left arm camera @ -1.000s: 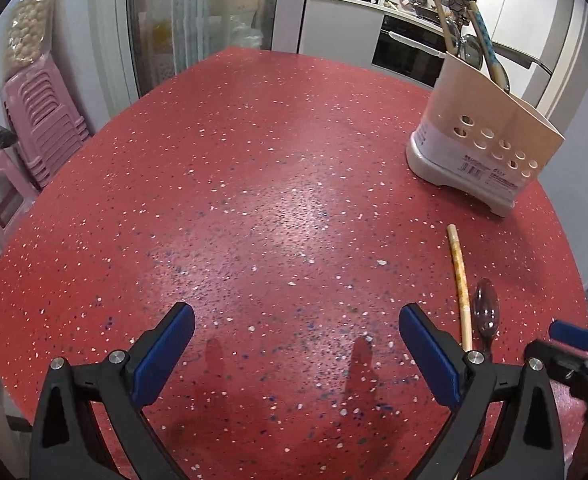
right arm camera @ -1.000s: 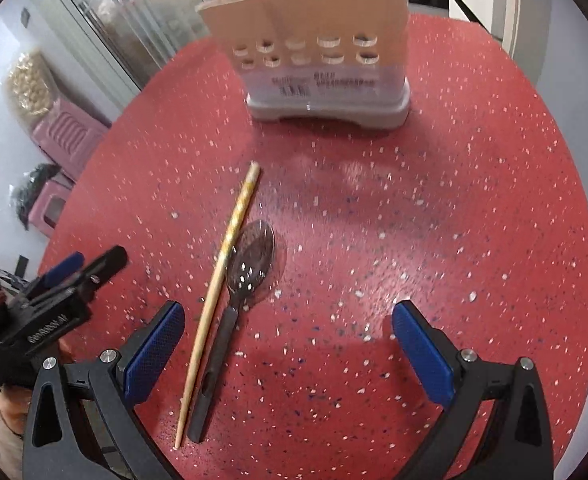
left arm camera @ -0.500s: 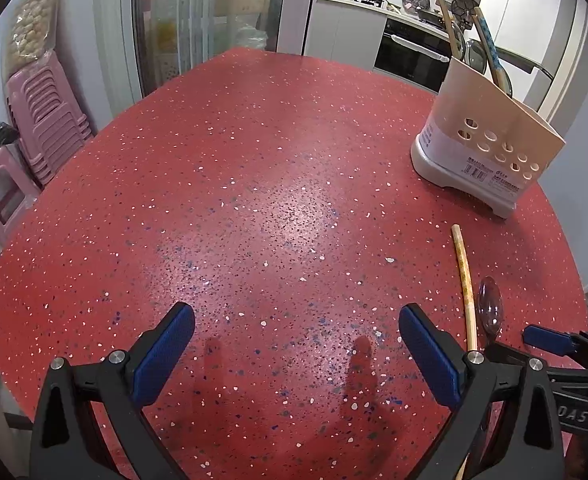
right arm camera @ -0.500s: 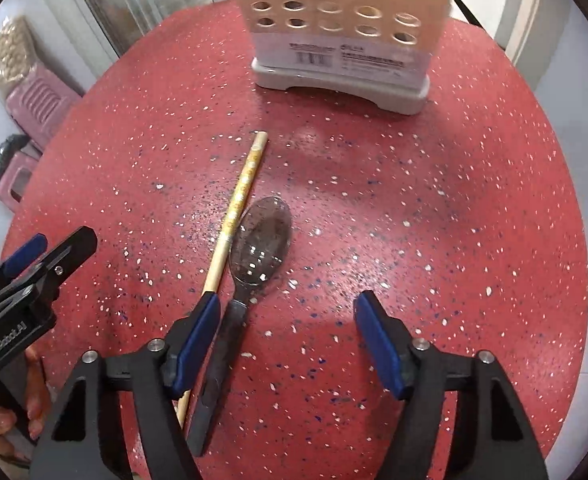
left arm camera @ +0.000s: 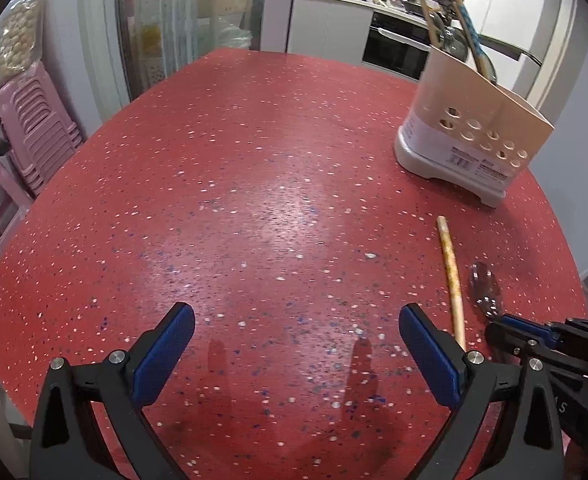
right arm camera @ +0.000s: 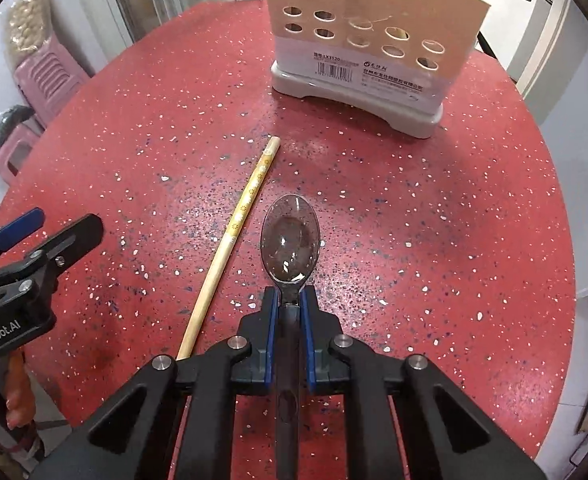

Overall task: Organize utensils
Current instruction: 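Grasp the last dark spoon with the right tool, then grasp the yellow-patterned chopstick with the left tool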

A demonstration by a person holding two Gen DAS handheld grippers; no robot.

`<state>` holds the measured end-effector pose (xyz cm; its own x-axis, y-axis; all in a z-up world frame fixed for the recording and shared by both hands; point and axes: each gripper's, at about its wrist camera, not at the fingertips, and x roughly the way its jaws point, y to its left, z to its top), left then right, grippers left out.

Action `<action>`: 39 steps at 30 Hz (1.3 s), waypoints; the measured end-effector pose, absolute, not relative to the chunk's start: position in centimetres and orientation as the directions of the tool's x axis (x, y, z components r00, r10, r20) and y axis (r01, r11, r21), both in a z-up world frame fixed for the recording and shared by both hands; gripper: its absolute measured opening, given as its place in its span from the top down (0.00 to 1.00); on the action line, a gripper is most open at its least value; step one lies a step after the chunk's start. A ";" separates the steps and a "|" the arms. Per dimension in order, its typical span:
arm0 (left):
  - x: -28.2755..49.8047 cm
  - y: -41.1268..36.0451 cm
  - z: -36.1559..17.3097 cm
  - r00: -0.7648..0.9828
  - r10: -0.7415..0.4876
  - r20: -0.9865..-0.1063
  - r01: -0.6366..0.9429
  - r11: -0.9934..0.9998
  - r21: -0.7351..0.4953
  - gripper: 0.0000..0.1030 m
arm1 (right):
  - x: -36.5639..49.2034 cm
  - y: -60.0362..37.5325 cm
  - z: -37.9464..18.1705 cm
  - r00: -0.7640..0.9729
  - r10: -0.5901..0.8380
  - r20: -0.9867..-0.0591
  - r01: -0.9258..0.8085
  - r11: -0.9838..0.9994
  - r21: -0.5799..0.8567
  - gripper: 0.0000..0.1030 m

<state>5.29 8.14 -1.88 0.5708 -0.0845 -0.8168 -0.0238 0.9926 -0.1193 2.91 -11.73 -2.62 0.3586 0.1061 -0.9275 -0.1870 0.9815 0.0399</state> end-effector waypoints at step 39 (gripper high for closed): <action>8.2 -4.9 -1.7 0.397 -0.186 -0.899 0.274 0.959 -0.077 0.68 | 2.6 -22.4 0.8 0.472 0.357 -0.806 -0.108 0.931 0.349 0.88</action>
<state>8.16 -4.87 -1.72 0.3967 -0.1859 -0.8989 0.2743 0.9585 -0.0773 2.64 -22.38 0.80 0.4724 0.3573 -0.8057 -0.1082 0.9307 0.3493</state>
